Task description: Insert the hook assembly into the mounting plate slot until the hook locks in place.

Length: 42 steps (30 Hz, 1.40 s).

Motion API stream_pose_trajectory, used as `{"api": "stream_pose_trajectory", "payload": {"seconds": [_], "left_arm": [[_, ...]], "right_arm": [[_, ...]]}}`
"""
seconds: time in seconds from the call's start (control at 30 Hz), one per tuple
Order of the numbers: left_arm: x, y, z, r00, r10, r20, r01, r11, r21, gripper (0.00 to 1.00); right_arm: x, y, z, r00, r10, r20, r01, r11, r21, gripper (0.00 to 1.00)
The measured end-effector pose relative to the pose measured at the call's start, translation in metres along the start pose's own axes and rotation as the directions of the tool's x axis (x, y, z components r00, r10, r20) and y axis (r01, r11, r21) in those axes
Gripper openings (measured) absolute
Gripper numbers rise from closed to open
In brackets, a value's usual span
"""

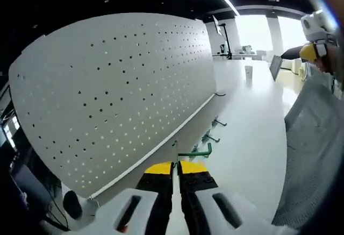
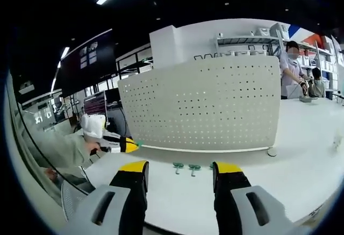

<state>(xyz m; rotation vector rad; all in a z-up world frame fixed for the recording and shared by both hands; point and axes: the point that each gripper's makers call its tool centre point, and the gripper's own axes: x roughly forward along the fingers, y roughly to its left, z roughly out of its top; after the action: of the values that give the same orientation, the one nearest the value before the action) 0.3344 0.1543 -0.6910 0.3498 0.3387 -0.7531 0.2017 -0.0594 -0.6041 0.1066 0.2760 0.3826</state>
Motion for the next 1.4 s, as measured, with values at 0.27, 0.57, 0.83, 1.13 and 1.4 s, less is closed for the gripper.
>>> {"api": "stream_pose_trajectory", "payload": {"seconds": [0.27,0.57,0.83,1.13,1.4], "left_arm": [[-0.014,-0.009,0.013,0.997,0.038,0.073,-0.033,0.998,-0.062,0.03],[-0.029,-0.020,0.031,0.986,0.074,0.150,-0.064,0.995,-0.073,0.03],[-0.038,-0.032,0.053,0.973,0.073,0.220,-0.059,0.996,-0.068,0.03],[-0.045,-0.048,0.076,0.955,0.072,0.286,-0.060,0.997,-0.050,0.03],[-0.049,-0.056,0.087,0.943,0.065,0.327,-0.044,0.997,-0.069,0.03]], "right_arm": [[0.002,0.004,0.002,1.000,0.028,0.000,-0.028,1.000,-0.004,0.42],[0.001,0.009,0.003,0.998,0.056,-0.001,-0.056,0.998,-0.002,0.39],[0.007,0.018,0.012,0.995,0.094,0.012,-0.094,0.996,-0.007,0.35],[0.013,0.028,0.022,0.991,0.135,0.020,-0.135,0.991,-0.012,0.30],[0.017,0.038,0.027,0.985,0.171,0.024,-0.171,0.985,-0.002,0.26]]}}
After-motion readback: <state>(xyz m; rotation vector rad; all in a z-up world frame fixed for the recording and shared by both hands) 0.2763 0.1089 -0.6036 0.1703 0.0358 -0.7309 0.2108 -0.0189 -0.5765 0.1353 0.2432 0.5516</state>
